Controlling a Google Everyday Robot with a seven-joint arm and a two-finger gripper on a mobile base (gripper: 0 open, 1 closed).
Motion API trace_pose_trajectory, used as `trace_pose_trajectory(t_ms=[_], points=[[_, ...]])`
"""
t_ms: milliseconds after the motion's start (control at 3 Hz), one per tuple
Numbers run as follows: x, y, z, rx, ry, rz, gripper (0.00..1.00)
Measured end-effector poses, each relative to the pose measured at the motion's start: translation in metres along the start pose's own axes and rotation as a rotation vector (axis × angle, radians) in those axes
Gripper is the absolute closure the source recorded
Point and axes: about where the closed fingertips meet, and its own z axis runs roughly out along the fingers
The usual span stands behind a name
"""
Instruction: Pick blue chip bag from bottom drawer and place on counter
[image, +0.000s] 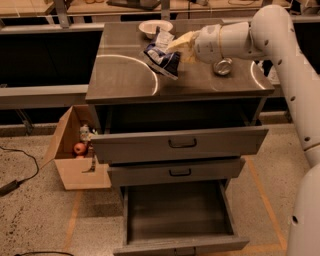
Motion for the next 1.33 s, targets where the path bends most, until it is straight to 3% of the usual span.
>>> trace_pose_trajectory(t_ms=[667,1000,1333], points=[[0.007,-0.004,0.028,-0.019,0.005,-0.031,0.13],[0.011,-0.003,0.018,-0.041,0.039,-0.04,0.0],[0.017,-0.002,-0.015,-0.074,0.104,-0.037,0.0]])
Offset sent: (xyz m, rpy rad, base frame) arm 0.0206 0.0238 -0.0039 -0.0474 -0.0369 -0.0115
